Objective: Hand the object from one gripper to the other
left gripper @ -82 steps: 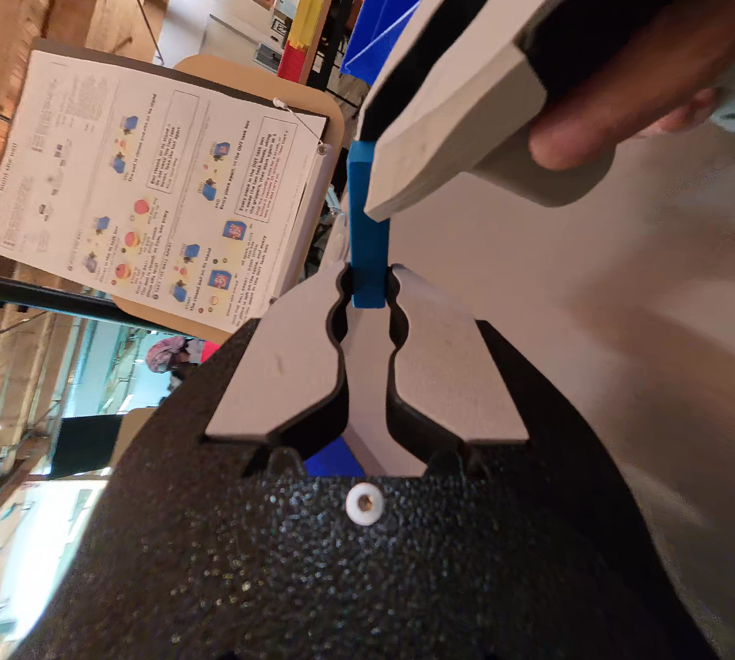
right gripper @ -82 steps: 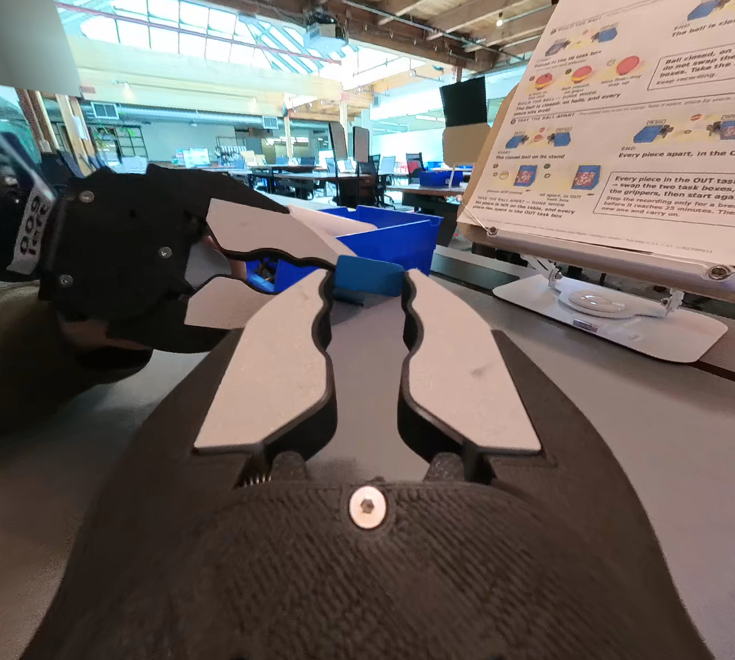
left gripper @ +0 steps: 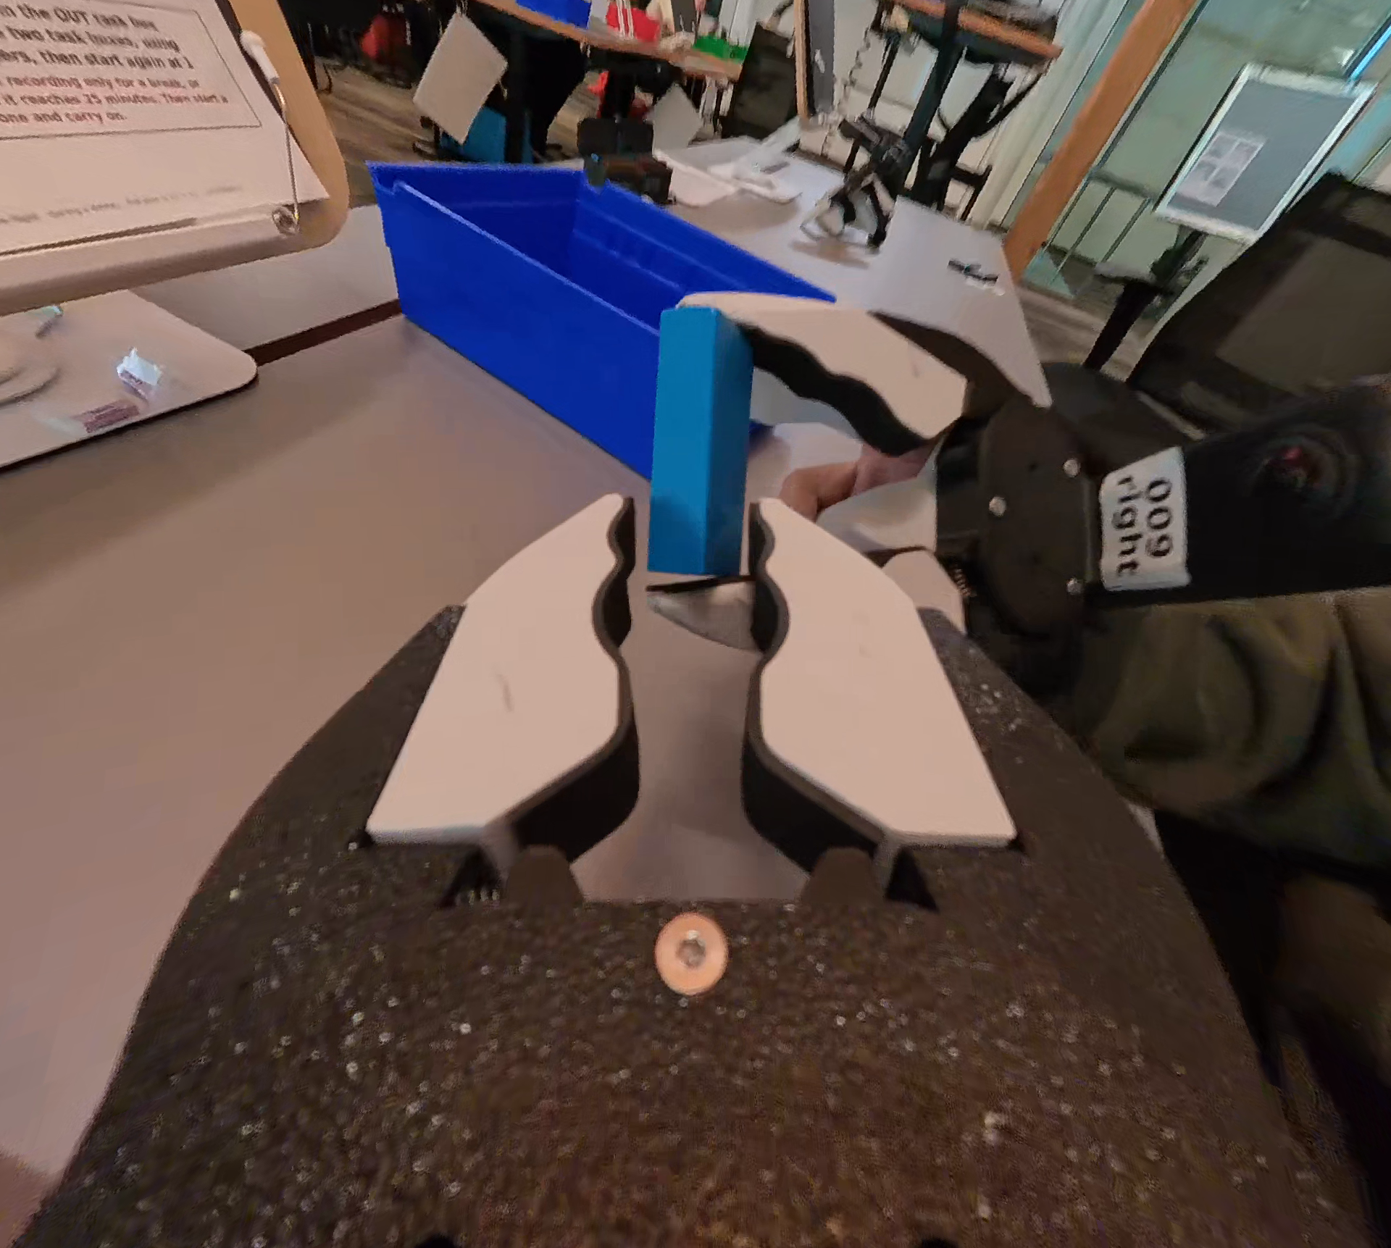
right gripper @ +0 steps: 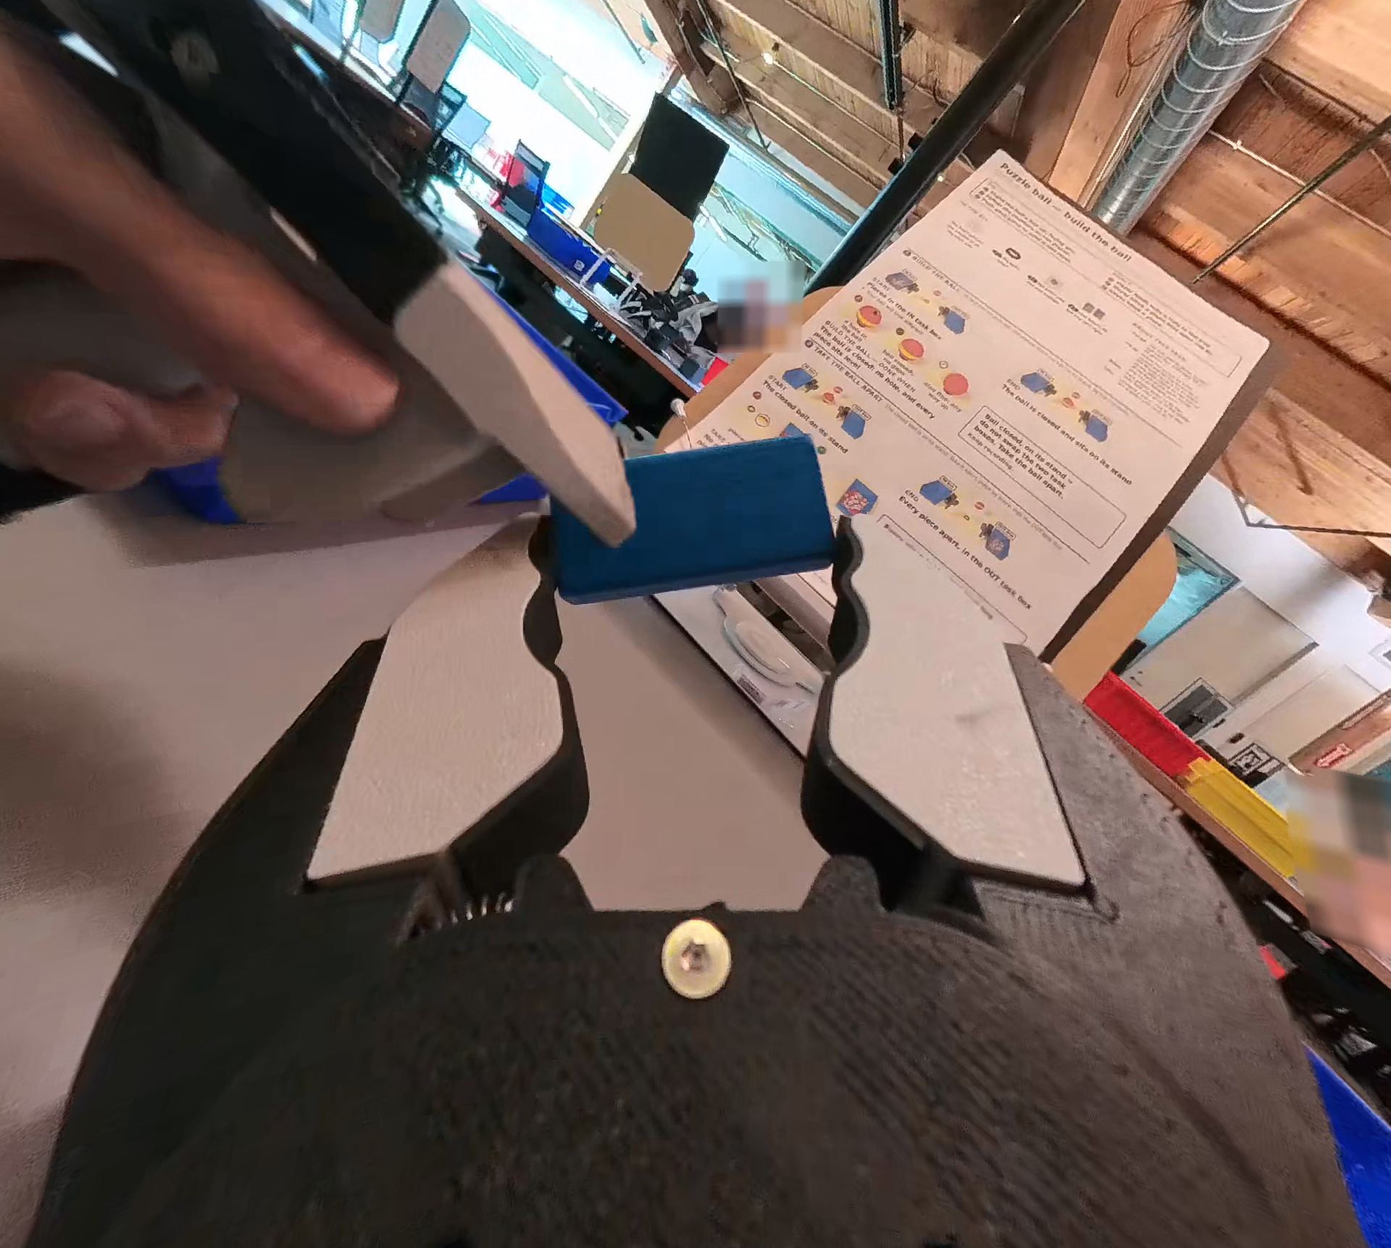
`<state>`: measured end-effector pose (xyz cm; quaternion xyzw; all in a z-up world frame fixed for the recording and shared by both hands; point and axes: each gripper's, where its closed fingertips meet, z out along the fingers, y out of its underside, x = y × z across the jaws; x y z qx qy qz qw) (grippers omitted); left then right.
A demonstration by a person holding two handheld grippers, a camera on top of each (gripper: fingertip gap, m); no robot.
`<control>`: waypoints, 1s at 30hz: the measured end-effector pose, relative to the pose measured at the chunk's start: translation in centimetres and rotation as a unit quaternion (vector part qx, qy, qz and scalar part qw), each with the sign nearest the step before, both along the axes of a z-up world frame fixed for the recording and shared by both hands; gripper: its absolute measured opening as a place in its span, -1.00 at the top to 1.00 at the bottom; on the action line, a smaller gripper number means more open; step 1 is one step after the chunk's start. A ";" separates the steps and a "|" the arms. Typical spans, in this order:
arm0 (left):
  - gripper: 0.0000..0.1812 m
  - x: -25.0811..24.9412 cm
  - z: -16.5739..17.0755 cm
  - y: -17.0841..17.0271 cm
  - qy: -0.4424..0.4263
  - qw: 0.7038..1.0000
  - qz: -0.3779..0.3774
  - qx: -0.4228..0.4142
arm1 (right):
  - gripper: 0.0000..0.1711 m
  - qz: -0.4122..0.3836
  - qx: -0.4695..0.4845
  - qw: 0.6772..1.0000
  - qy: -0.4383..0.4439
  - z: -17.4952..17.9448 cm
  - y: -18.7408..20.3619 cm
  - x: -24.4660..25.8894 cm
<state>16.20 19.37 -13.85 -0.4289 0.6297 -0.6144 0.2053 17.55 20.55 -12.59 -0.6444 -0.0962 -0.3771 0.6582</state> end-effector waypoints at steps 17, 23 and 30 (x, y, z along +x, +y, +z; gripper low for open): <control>0.82 -4.6 -6.6 1.4 0.162 0.949 -0.120 0.244 | 0.07 0.194 -0.181 0.943 -0.201 -5.4 -1.0 -4.6; 0.82 -4.7 -6.6 1.3 0.182 0.947 -0.118 0.239 | 0.54 0.106 -0.220 0.926 -0.290 -6.5 0.3 -3.5; 0.61 -2.1 -1.5 2.0 0.012 0.978 -0.017 0.208 | 0.57 0.019 -0.139 0.975 -0.171 -3.6 0.3 -0.6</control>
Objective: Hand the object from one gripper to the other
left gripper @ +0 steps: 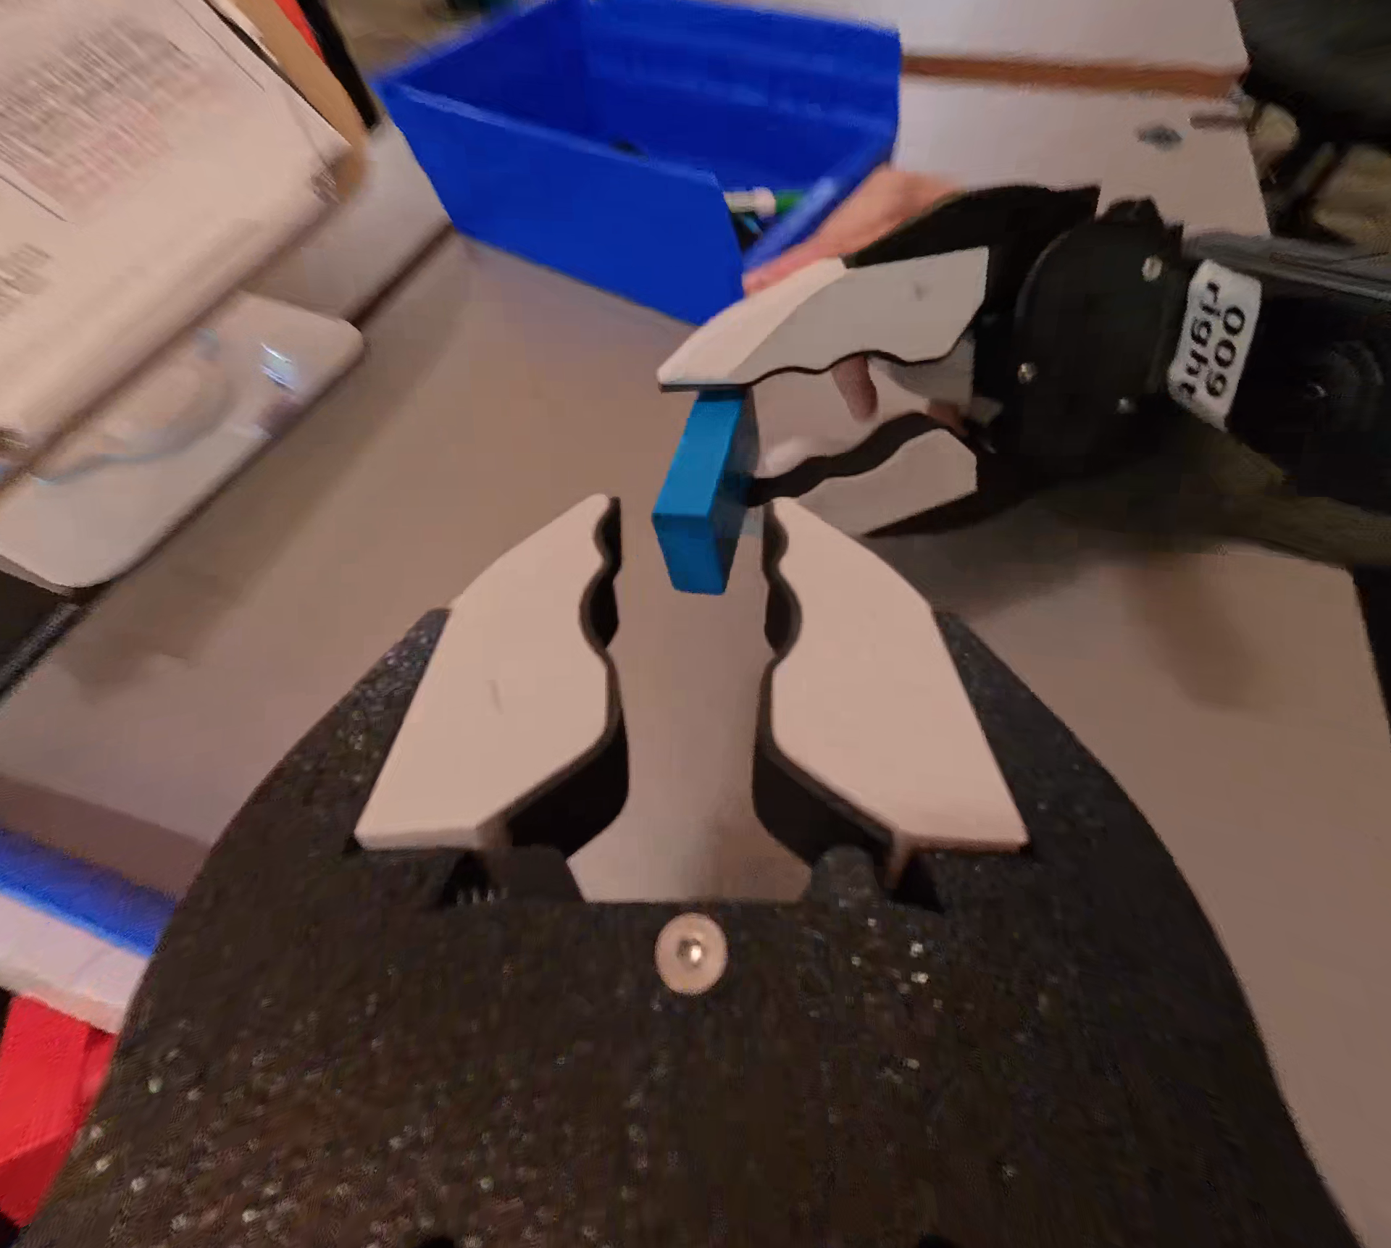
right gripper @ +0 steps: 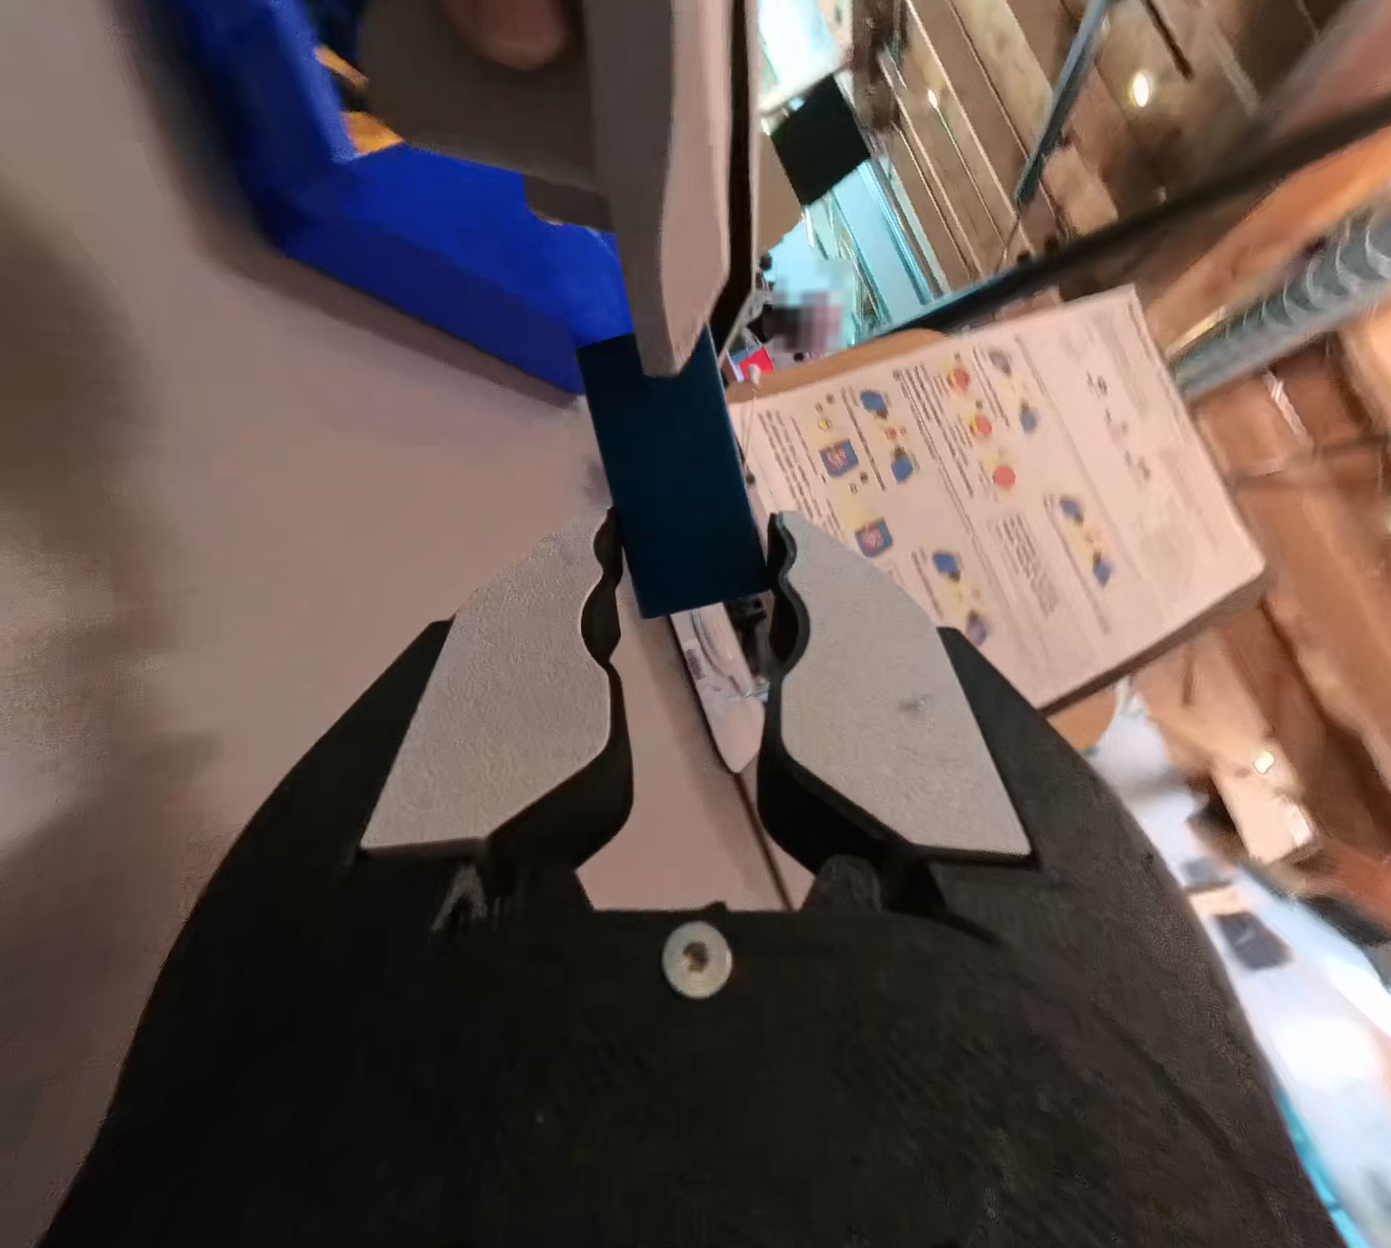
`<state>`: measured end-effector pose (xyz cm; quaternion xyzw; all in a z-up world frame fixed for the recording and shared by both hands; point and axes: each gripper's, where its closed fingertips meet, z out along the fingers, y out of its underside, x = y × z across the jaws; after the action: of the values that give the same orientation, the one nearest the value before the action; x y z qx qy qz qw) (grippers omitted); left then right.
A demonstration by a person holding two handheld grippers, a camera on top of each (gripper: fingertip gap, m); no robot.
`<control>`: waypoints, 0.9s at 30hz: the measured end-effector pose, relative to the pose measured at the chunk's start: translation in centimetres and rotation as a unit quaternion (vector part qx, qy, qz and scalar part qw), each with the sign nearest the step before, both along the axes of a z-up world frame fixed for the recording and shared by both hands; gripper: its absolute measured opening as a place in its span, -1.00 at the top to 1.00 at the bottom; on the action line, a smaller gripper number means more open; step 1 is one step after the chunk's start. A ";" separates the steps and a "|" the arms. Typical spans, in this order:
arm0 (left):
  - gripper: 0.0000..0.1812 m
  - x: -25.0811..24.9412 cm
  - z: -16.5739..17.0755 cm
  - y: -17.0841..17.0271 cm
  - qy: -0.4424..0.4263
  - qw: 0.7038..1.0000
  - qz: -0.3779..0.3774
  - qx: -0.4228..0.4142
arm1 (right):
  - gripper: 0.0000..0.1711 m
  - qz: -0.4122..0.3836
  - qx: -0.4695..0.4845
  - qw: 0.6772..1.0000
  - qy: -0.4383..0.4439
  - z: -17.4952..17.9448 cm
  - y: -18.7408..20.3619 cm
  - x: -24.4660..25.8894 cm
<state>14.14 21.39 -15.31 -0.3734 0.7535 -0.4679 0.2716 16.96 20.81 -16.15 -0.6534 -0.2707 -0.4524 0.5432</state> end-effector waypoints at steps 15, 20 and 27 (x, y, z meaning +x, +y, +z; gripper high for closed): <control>0.81 2.1 2.8 -1.6 -0.081 0.982 0.024 -0.170 | 0.58 0.017 0.128 0.953 0.274 2.0 -0.4 0.6; 0.82 2.4 2.0 -0.9 -0.063 0.990 0.055 -0.118 | 0.53 0.013 0.097 0.968 0.233 1.1 -0.3 0.6; 0.83 2.5 1.1 -0.5 -0.024 0.992 0.091 -0.085 | 0.49 -0.008 0.053 0.982 0.181 -0.2 0.5 0.2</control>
<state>16.63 20.90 -14.20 -0.4511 0.6672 -0.5121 0.2986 17.18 21.35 -16.39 -0.6970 -0.1383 -0.3445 0.6134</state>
